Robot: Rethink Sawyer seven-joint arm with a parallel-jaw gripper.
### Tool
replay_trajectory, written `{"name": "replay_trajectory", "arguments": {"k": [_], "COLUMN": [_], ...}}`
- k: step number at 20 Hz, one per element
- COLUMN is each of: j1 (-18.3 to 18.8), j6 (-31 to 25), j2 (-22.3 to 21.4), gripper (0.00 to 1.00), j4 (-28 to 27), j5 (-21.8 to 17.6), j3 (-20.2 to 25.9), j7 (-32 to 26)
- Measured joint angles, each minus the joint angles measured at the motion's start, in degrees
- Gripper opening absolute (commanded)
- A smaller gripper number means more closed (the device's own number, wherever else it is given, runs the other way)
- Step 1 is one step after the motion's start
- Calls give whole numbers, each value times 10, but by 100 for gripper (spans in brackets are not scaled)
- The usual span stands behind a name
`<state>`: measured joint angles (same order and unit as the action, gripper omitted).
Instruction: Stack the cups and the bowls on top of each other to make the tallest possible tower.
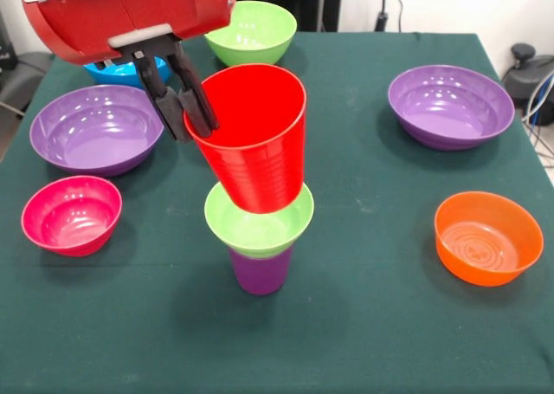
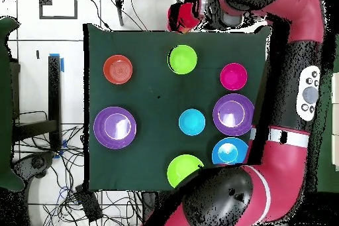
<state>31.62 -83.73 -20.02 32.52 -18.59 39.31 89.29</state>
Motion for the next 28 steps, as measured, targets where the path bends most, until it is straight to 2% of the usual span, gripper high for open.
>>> {"name": "replay_trajectory", "arguments": {"k": [7, 16, 28], "j1": [0, 0, 1], "j6": [6, 73, 137], "j2": [-5, -49, -104], "gripper": [0, 0, 0], "j4": [6, 70, 158], "j5": [-12, -17, -19], "j3": [-7, -30, -38], "j7": [0, 0, 0]}}
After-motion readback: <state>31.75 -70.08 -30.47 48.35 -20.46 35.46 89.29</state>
